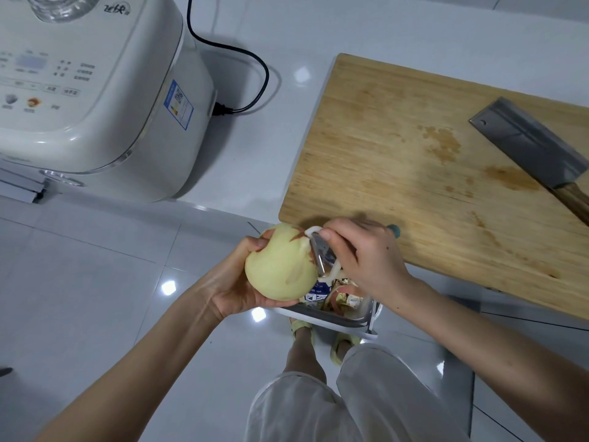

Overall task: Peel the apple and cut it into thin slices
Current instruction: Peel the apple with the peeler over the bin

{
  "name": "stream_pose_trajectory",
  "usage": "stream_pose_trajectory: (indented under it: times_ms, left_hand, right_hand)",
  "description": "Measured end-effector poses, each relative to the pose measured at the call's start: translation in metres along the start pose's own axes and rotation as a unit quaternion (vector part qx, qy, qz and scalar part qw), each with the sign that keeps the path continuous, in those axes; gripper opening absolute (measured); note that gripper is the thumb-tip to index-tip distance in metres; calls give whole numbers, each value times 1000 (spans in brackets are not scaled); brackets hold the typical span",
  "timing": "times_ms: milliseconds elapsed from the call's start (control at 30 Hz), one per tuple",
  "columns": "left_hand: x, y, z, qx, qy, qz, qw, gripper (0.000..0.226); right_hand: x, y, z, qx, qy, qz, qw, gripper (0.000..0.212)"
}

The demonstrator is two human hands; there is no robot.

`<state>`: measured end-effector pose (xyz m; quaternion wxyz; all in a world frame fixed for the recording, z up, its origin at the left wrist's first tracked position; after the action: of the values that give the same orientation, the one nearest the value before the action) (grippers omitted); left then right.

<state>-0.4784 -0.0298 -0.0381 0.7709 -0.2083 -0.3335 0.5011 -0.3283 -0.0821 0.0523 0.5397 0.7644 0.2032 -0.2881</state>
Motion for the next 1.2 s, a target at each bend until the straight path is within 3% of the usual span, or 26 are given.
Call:
stream_pose_trajectory:
  times_ms: [167,267,367,433,533,600,667,733,800,867,933,1000,1100,1200]
  left_hand:
    - [-5,3,-2,2,11,14,1000,99]
    - [-1,2,-1,-6,0,29,1000,104]
    - [12,-7,-2,-16,-17,28,999,86]
    - [17,-7,-2,-8,-25,15,1000,75]
    - [19,0,-2,14,-27,-27,999,64]
    - [19,4,-2,31,-20,-74,997,54]
    - [20,9,-3,61,-11,-130,990,56]
    - [20,14,-2,101,-4,-180,978,72]
    - [19,17,-2,117,0,-199,973,81]
    - [17,17,-2,111,4,-195,975,83]
    - [16,17,-3,103,6,-195,975,82]
    - [16,15,-5,91,1,-204,975,74]
    - [17,8,-5,68,-8,-193,979,46]
    - [16,9,-5,67,-6,-174,982,49]
  right_hand:
    - [15,-13,18,1,-55,-44,998,30]
    - [36,-38,37,-58,-118,-29,991,37]
    - [44,-59,49,-103,-159,-6,982,19]
    - [48,-66,47,-155,-198,-9,968,18]
    - [59,-77,49,-278,-289,-27,916,34]
    - [62,-82,58,-341,-374,-140,851,35]
    - [60,-82,65,-338,-448,-270,782,27]
    - [62,-73,63,-263,-486,-348,757,22]
    - [62,-59,54,-172,-471,-391,772,22]
    - [50,-45,35,-127,-382,-360,841,23]
    - [31,-29,17,-98,-255,-245,930,20]
    - [13,-21,8,-74,-147,-144,976,24]
    - [4,-26,7,-87,-103,-99,986,38]
    - [19,-33,18,-117,-128,-83,981,39]
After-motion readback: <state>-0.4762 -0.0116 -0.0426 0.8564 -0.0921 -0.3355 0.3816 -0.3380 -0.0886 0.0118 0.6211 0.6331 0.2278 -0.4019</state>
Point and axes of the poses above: each hand's wrist, its own z-axis away from the middle knuckle, its own y-axis out of the back of the hand, x = y × z, the point moved 8 cm from there along -z, towards the middle knuckle, and after that the axes turned 9 degrees about -x, right-handed, at the moved point
